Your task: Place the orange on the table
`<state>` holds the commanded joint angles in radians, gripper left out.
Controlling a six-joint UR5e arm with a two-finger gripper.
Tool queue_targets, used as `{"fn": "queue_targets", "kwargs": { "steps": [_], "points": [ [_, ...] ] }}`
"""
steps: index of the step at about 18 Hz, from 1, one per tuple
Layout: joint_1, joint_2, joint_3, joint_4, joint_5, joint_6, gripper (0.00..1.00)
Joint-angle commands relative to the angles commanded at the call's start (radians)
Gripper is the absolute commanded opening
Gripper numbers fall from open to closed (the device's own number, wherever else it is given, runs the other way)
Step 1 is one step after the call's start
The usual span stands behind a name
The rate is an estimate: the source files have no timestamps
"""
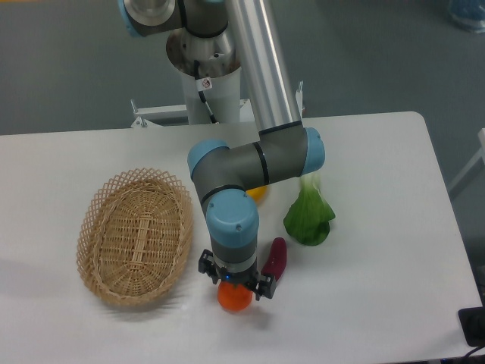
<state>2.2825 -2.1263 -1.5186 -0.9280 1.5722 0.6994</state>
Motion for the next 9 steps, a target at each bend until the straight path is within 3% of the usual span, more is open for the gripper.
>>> {"fn": "queue_targets", "kwargs": {
  "steps": [4,9],
  "points": [
    [0.069,0.069,-0.029,-0.002,0.015,0.012,1.00],
    [0.164,0.120,-0.055,-0.006,0.014,0.133,1.00]
  ]
}}
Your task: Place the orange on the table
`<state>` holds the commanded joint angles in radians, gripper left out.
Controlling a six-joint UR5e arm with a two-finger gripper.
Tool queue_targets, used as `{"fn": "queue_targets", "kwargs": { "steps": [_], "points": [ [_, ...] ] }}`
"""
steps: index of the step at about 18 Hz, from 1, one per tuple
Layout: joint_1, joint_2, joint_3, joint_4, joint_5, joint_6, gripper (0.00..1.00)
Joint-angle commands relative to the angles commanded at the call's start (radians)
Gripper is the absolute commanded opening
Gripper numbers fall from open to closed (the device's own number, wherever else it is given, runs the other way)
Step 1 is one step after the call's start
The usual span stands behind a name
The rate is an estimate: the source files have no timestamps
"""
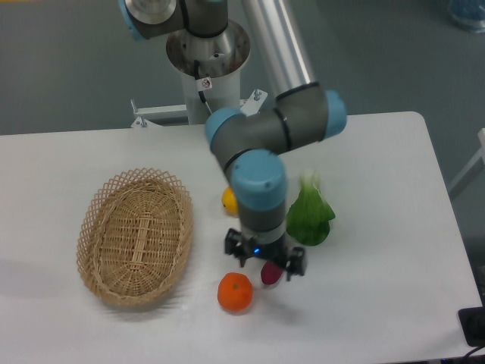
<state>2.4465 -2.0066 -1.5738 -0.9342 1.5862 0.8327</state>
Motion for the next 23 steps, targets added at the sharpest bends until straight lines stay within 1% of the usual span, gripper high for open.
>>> {"fn": "queue_targets", "kwargs": {
  "steps": [2,6,10,13,14,16,17,18,23],
  "points": [
    [0.029,0.009,-0.012,0.002,-0.002,0.057,1.00],
    [0.094,0.049,-0.057,0.005,-0.009,0.176,1.00],
    [0.161,0.074,-0.106,0.006,-0.017,0.351,1.00],
    [0.213,0.075,-0.124,0.005,-0.049,0.460,1.00],
    [0.235,0.092,-0.130,-0.001,-0.055,0.532,1.00],
    [0.259,0.103,-0.149,-0.006,-0.049,0.642,1.00],
    [0.267,0.118,-0.149,-0.024,-0.043,0.719,1.00],
    [0.276,0.126,-0.149,-0.044,-0.040,0.742,1.00],
    [0.275,0.129,-0.158,-0.038,-0.054,0.743,1.00]
  ]
}}
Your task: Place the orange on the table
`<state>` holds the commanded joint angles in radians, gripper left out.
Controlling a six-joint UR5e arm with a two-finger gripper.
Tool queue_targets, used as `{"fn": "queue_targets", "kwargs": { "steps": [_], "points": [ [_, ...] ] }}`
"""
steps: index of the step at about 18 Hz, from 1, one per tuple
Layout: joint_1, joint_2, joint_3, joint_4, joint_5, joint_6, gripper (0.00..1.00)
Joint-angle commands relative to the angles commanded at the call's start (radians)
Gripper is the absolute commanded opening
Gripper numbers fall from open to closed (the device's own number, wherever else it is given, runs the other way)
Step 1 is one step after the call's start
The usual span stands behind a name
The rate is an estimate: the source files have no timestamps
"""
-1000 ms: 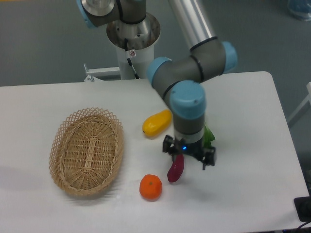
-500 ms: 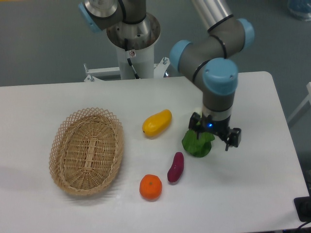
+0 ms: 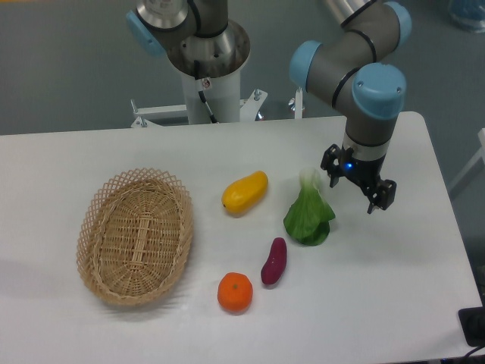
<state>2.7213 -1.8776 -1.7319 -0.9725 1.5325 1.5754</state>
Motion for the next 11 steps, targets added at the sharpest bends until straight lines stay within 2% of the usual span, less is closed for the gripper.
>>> {"fn": "queue_targets", "kwargs": {
  "steps": [11],
  "points": [
    [-0.006,-0.002,-0.006,0.002,-0.002,-0.006,1.00]
  ]
}}
